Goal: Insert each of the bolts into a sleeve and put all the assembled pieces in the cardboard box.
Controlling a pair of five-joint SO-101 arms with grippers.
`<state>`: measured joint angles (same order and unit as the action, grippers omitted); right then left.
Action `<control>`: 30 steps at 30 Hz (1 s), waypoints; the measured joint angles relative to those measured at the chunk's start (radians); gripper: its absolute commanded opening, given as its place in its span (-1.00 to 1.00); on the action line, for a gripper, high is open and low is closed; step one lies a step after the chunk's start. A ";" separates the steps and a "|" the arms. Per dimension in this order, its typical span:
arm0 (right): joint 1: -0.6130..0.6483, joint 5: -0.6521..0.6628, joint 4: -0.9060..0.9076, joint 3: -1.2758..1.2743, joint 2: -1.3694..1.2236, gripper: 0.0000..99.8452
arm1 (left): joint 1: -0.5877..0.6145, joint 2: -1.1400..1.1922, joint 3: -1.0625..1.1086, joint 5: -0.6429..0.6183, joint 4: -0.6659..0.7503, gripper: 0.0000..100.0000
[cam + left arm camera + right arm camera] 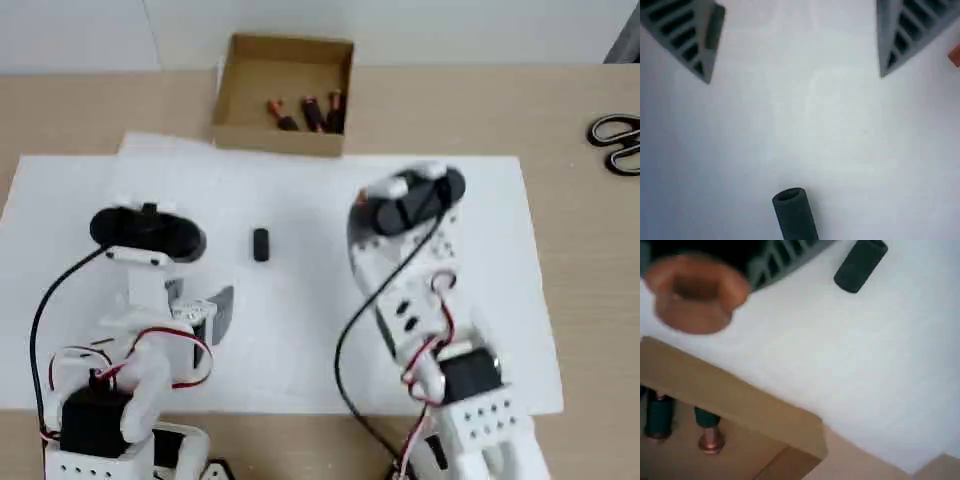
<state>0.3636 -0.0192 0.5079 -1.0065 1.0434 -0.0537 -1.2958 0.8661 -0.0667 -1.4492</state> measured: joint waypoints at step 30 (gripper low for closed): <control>-0.037 0.000 -0.356 1.663 -1.944 -0.99 | 0.000 0.000 0.006 0.000 0.000 -0.59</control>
<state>0.3268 -0.0192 0.1519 0.6567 -0.9007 -0.0537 -1.2958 0.8723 -0.0667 -1.4492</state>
